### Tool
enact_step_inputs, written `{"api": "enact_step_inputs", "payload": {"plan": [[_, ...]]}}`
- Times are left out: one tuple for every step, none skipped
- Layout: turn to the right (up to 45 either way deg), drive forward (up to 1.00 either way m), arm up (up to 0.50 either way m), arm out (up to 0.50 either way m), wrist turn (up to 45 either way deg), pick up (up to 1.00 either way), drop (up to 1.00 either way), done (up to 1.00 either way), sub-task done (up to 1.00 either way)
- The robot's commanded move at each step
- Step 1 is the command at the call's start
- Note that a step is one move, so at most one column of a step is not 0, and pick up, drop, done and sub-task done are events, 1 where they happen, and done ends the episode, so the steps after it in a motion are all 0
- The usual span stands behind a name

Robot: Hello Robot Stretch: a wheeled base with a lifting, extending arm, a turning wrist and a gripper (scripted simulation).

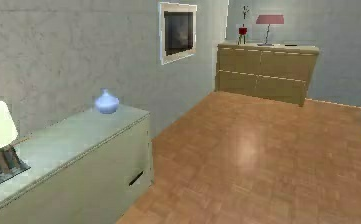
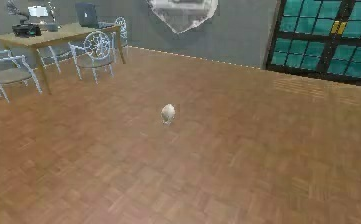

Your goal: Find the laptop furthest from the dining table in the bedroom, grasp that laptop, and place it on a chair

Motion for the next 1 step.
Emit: {"api": "enact_step_inputs", "payload": {"plan": [[30.0,0.0,0.0,0.0,0.0,0.0,0.0,0.0,0.0]]}}
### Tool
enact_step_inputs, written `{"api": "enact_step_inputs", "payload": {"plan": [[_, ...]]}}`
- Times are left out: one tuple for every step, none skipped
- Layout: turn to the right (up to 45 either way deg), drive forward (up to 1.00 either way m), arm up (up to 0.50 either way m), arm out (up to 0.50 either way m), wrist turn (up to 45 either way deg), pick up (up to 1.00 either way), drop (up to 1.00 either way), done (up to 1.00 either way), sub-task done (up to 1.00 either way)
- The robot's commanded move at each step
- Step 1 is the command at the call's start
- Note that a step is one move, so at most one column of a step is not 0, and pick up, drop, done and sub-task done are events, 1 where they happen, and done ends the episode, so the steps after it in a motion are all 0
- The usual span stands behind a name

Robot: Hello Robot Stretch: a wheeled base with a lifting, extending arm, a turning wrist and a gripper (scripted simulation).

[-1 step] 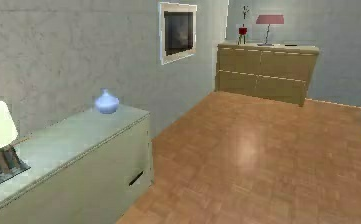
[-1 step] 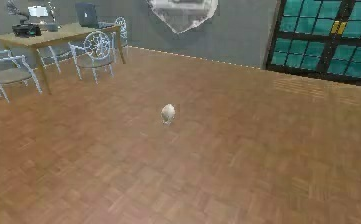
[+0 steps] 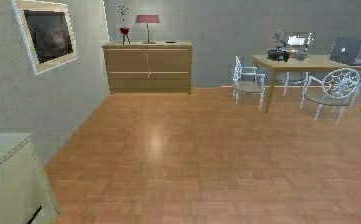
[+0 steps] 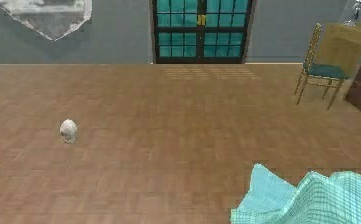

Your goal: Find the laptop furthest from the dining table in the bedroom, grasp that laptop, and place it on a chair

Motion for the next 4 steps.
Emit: {"api": "enact_step_inputs", "payload": {"plan": [[0.0,0.25,0.0,0.0,0.0,0.0,0.0,0.0,0.0],[24.0,0.0,0.0,0.0,0.0,0.0,0.0,0.0,0.0],[0.0,1.0,0.0,0.0,0.0,0.0,0.0,0.0,0.0],[3.0,0.0,0.0,0.0,0.0,0.0,0.0,0.0,0.0]]}}
